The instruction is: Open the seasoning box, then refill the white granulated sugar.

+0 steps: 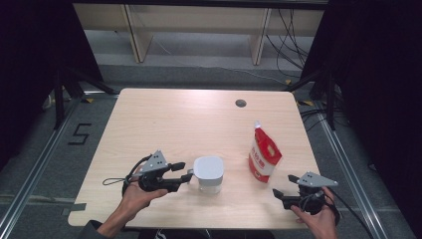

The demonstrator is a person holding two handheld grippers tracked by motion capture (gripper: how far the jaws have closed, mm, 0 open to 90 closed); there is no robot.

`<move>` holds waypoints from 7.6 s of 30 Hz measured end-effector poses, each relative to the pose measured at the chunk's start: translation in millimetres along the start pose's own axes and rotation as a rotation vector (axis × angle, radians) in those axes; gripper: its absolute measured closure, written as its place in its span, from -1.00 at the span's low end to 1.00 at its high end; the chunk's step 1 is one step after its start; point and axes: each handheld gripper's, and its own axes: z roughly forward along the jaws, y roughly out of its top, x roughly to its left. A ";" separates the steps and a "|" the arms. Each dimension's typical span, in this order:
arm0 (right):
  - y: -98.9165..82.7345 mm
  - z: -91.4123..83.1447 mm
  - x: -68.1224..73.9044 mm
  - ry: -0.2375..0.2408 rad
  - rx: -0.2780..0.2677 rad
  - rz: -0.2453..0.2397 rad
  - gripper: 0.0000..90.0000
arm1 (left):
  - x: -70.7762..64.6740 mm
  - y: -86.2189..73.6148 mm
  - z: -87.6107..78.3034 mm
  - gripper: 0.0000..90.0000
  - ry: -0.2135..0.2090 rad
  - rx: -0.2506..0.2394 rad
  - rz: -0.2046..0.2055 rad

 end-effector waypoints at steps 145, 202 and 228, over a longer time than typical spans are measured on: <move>125.9 73.1 139.4 0.283 -0.318 -0.395 0.90 | 16.1 -40.4 -8.7 -0.63 0.121 0.086 0.045; 43.4 27.1 81.5 0.129 -0.273 -0.143 -0.44 | 3.5 -42.7 -7.2 -0.64 0.096 0.087 0.038; 4.6 -6.0 38.4 -0.065 -0.231 -0.009 -0.55 | 6.4 -41.4 -1.8 -0.64 0.092 0.081 0.013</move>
